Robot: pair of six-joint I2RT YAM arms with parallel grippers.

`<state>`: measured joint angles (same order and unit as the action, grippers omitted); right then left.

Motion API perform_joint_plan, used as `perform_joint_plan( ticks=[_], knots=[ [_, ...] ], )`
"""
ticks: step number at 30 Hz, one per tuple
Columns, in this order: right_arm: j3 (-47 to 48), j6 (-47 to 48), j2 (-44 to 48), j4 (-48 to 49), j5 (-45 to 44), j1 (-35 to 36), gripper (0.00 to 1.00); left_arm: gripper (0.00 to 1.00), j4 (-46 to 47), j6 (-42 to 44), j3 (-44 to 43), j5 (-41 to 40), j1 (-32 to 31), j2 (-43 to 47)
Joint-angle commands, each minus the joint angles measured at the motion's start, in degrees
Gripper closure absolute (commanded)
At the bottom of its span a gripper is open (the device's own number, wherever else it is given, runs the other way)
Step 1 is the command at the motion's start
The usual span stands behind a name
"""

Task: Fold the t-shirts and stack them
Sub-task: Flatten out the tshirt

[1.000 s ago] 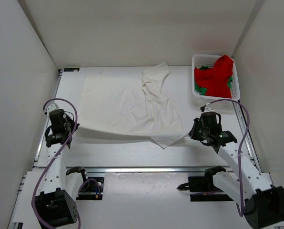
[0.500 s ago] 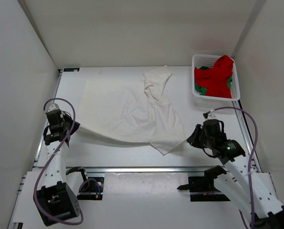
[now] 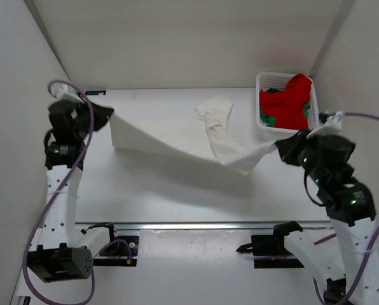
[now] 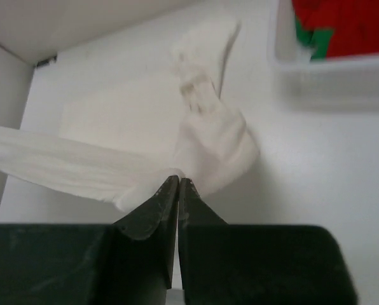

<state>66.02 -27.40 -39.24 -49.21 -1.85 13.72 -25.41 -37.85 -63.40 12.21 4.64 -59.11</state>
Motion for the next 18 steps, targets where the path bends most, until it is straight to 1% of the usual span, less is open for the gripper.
perform_joint_plan(
  ticks=[1,2,3,4,5,6,7,8,9,10,11,12,13,15,16,17,18],
  knots=[
    [19.3,8.0,-9.9,4.1,-5.5,-0.2,1.0,1.0,1.0,-3.5,-20.7,7.1,5.3,-1.7],
    [29.0,10.1,-12.6,3.9,-6.4,0.8,1.0,1.0,0.5,-4.4,-23.1,9.1,7.0,-1.8],
    [40.7,11.5,-18.4,0.7,-8.2,1.5,1.0,1.0,1.0,-5.9,-27.2,11.2,10.5,-2.4],
    [47.0,13.7,-25.5,-2.0,-10.0,3.5,1.0,1.0,-0.9,-6.1,-32.4,11.2,11.6,-4.3],
    [58.6,15.3,-29.4,-3.5,-11.5,6.5,1.0,1.0,-2.6,-5.9,-35.1,10.9,12.2,-6.1],
    [67.7,18.5,-35.6,-4.7,-15.8,8.8,1.0,1.0,-3.0,-6.8,-38.9,12.0,13.2,-6.8],
    [68.8,20.3,-39.1,-1.3,-23.6,15.8,1.0,1.0,-1.3,-7.9,-40.0,12.7,14.4,-7.6],
    [68.6,24.5,-39.9,1.0,-26.8,19.9,1.0,1.0,0.1,-9.4,-40.1,13.4,15.0,-8.6],
    [69.8,25.2,-41.9,3.8,-24.9,18.8,1.0,1.0,-0.1,-9.5,-41.3,13.1,16.0,-9.3],
    [71.0,23.8,-44.5,3.8,-14.9,12.9,1.0,1.0,-1.0,-9.2,-42.1,13.1,16.0,-11.1],
    [72.0,20.5,-46.4,3.9,-8.5,3.3,1.0,1.0,-1.2,-8.2,-42.2,11.4,15.7,-12.6],
    [70.1,17.5,-47.4,5.4,1.2,-3.5,1.0,1.0,-1.3,-6.9,-41.9,8.4,14.3,-13.0],
    [68.6,16.6,-49.1,7.1,6.8,-5.1,1.0,1.0,-1.3,-6.1,-40.3,5.4,12.1,-14.4],
    [66.9,16.9,-53.4,7.3,8.8,-6.8,1.0,1.0,-1.0,-3.5,-37.9,1.8,9.5,-16.6],
    [67.9,17.5,-56.7,6.6,9.4,-6.8,1.0,1.0,0.0,-2.2,-35.1,-0.7,7.6,-17.6],
    [68.7,17.4,-60.3,6.8,11.3,-7.4,1.0,1.0,1.5,-2.4,-33.3,-1.2,6.8,-19.4],
    [71.6,18.4,-62.2,6.8,10.9,-6.8,1.0,1.0,2.2,-2.2,-32.4,-2.4,6.2,-21.9]
  ],
)
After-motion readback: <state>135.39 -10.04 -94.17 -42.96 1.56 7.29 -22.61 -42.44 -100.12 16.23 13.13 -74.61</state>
